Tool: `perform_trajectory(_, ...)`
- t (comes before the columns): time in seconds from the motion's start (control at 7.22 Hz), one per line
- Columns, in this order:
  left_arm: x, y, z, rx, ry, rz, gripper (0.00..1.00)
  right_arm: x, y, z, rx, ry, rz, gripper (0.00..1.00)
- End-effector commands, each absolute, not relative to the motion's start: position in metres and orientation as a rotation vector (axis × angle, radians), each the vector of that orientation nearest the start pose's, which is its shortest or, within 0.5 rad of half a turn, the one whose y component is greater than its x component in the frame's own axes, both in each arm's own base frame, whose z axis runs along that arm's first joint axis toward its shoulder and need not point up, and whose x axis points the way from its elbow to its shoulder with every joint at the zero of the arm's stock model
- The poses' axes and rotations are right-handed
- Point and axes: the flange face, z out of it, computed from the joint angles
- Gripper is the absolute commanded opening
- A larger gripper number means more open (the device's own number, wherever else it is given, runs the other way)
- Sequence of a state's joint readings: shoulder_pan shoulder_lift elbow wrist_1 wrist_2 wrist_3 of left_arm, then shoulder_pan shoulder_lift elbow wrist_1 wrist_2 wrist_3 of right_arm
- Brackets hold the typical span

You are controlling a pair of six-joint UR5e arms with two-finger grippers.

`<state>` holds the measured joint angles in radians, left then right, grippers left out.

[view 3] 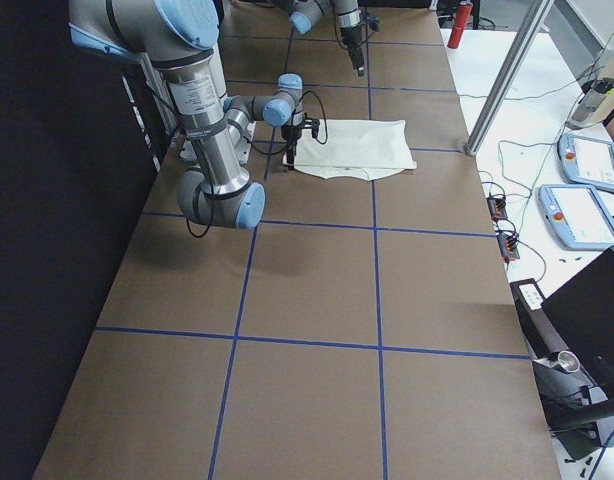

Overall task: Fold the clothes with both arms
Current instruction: 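Raise the left gripper aside while the right gripper moves over the shirt's side edge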

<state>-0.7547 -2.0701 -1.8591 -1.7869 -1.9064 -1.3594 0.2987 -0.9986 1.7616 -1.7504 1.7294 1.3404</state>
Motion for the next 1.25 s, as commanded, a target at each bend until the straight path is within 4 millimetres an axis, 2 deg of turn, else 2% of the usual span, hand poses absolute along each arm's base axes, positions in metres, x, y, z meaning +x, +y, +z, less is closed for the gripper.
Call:
perform_trajectory(0.0, 0.3777, -0.4931, 0.2245, 0.189, 1.026, -0.327, 1.0, -0.5866, -0.3035, 0.2765, -0.002, -0.594, 0.017, 1.0)
perform_trajectory(0.28, 0.3785, -0.4926, 0.2286, 0.186, 1.021, -0.326, 1.0, -0.5853, -0.304, 0.272, -0.005, -0.572, 0.007, 1.0)
perform_trajectory(1.11, 0.3822, -0.4894, 0.2279, 0.183, 1.027, -0.317, 1.0, -0.5826, -0.3063, 0.2776, -0.013, -0.539, 0.009, 1.0)
